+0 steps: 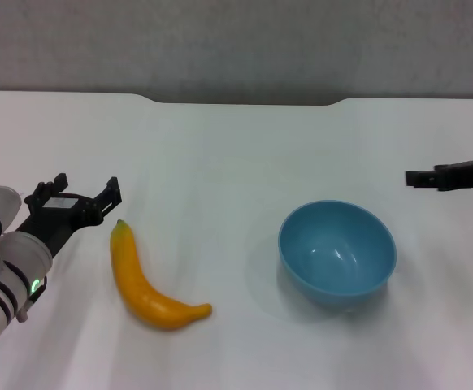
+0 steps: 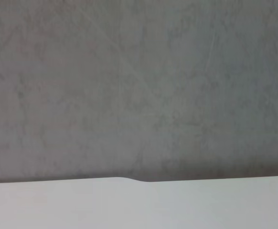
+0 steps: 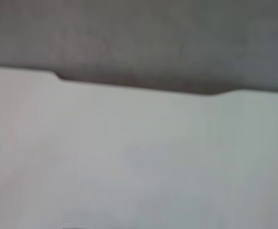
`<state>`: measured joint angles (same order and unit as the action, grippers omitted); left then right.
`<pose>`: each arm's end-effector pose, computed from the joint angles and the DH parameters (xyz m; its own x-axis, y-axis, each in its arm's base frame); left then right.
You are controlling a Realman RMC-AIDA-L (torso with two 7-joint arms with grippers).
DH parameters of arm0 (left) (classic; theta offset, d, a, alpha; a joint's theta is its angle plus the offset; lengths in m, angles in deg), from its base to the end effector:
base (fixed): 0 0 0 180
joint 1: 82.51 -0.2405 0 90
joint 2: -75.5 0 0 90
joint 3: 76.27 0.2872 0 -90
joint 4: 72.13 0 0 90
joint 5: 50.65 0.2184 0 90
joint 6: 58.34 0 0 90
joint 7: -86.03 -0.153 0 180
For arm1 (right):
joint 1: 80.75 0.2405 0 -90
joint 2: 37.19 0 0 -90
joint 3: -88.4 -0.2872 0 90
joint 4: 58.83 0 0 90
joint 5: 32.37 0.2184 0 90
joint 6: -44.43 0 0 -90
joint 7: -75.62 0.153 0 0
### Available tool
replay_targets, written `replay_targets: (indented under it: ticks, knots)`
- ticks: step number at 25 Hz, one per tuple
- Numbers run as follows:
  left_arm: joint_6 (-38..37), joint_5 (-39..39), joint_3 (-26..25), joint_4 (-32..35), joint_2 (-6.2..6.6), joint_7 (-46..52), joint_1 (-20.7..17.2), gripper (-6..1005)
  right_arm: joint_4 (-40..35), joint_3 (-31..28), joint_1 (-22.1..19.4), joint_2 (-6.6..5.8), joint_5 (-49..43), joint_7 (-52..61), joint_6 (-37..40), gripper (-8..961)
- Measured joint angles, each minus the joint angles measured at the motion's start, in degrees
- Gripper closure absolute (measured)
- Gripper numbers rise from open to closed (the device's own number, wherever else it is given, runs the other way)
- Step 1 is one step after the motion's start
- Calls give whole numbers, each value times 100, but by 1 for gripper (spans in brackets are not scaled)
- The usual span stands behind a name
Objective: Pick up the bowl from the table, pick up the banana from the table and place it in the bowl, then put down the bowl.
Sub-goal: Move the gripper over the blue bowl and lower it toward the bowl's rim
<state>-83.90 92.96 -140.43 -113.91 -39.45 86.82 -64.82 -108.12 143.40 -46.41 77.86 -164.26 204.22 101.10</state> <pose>-0.3317 0.3855 -0.0554 0.6771 0.2682 0.6853 0.7339 -0.1777 -0.6556 0.3074 0.4483 0.0276 0.6096 -0.6853 -0.3984 -0.7693 -0.3902 -0.5060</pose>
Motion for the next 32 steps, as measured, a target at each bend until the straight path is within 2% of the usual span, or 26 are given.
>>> replay_targets:
  ticks: [4,7,15,22,32]
  knots:
    - [0,0,0,0,-1,0,14,107,162,240,485,-20,-956,1021,108,371]
    - [-7,0,0,-1,-12,-3,27,107,513,178,844,-32,-1475,1285,154,371]
    - [-10,0,-17,-5,-54,-9,74,107,1271,158,1302,-39,-1507,1313,225,371]
    - [1,0,-18,2,-62,-10,102,107,1751,232,1378,-4,-1242,1288,218,372]
    - [6,0,-17,3,-63,-9,113,107,1905,250,1338,7,-1244,1286,172,372]
